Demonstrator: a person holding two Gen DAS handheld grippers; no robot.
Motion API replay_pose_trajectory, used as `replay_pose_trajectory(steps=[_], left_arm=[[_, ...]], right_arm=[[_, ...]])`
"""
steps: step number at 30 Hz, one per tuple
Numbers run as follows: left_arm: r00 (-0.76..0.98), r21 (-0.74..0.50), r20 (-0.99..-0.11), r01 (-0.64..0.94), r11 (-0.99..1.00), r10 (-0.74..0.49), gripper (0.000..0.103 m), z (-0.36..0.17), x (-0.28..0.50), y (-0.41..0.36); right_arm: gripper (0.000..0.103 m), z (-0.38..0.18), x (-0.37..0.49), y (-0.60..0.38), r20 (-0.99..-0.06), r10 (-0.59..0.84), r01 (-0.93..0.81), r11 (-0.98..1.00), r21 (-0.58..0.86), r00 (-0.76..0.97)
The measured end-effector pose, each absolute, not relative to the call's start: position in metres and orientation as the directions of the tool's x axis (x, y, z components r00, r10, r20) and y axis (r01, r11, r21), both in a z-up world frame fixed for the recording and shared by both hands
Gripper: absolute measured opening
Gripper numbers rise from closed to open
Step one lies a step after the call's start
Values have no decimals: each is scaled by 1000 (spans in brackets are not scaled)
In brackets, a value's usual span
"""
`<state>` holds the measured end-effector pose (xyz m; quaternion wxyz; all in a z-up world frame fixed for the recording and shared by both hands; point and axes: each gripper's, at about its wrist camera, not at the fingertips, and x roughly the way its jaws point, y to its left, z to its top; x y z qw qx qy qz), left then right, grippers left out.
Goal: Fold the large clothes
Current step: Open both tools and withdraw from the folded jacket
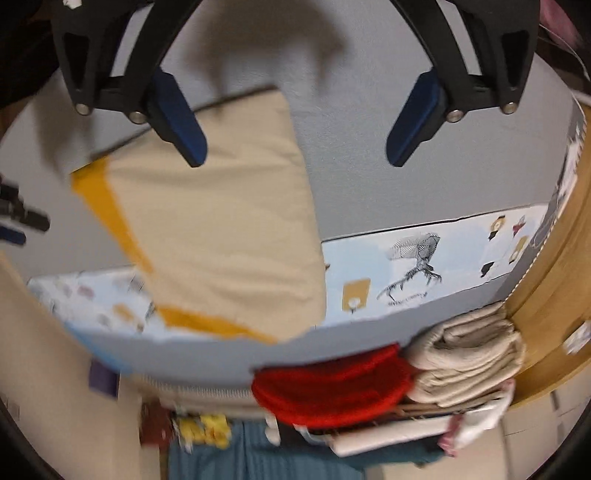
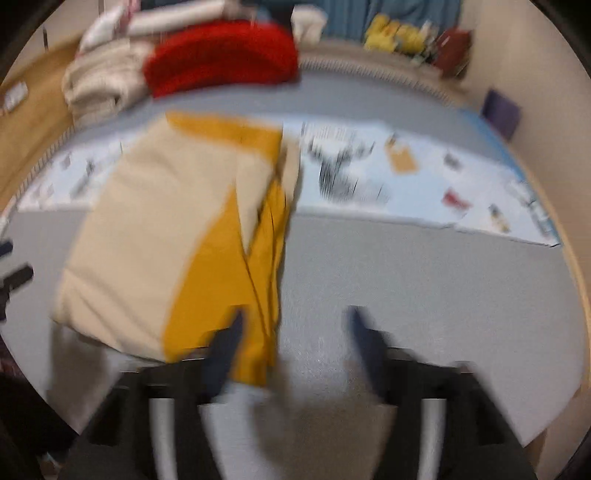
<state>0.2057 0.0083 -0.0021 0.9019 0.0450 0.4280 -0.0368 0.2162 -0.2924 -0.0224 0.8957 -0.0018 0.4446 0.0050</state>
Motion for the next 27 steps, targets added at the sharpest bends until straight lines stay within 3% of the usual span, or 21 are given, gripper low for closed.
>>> replay_pose_trajectory(steps=[6,10,27], left_arm=[[698,-30,-713,57,998,-61,103,27,144,-4],[684,-67,-726,24,997,-65,103,26,117,-13],[618,-79,-785,-31,996,-43,103,-8,132,-19]], right_arm=[[103,22,143,-259,-713,5,23,999,30,702],[103,30,108,-235,-686,-8,18,1000,7,728],[103,1,115,-202,-729,11,-16,1000,-1,685]])
